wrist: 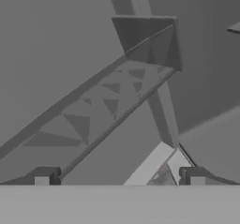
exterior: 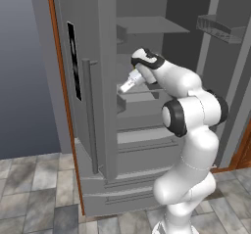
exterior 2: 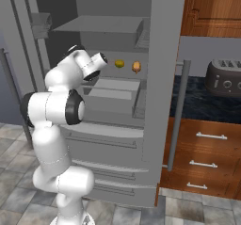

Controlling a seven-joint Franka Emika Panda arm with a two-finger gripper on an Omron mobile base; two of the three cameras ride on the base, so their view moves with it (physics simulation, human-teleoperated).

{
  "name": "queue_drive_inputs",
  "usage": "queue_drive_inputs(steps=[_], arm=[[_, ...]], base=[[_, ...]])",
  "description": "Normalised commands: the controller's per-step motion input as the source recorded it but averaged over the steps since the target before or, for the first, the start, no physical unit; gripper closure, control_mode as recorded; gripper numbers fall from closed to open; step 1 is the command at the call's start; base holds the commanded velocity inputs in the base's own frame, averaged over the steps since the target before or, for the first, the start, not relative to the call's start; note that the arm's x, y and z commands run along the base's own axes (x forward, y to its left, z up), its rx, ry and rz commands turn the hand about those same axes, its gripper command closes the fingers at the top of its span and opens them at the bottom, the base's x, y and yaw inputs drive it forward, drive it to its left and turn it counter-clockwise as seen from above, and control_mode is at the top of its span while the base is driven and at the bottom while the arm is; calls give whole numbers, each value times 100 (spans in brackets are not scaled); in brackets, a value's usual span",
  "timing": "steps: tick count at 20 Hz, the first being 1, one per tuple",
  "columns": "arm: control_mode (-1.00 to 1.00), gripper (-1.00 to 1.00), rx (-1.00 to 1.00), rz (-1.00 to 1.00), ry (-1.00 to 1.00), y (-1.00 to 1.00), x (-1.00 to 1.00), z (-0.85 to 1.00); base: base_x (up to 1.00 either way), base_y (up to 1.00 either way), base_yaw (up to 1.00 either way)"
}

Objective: Open the fridge, remove the orange, squash, and chicken drumstick, and place them on any counter.

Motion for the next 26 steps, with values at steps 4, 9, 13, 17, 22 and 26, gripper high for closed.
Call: queue_drive_inputs(steps=[4,9,13,17,22,26], arm=[[-100,-100,0,11,-10,44,-41,-11],[-100,-100,0,8,-21,81,-79,-4],[-100,-100,3,1,-23,81,-71,0],[-100,-100,11,0,-15,67,-37,3],[-100,-100,12,-2,-11,34,-2,26],[-100,-100,-15,-6,4,-48,0,18]], base=[[0,0,0],[0,0,0],[0,0,0],[0,0,0],[0,0,0],[0,0,0]])
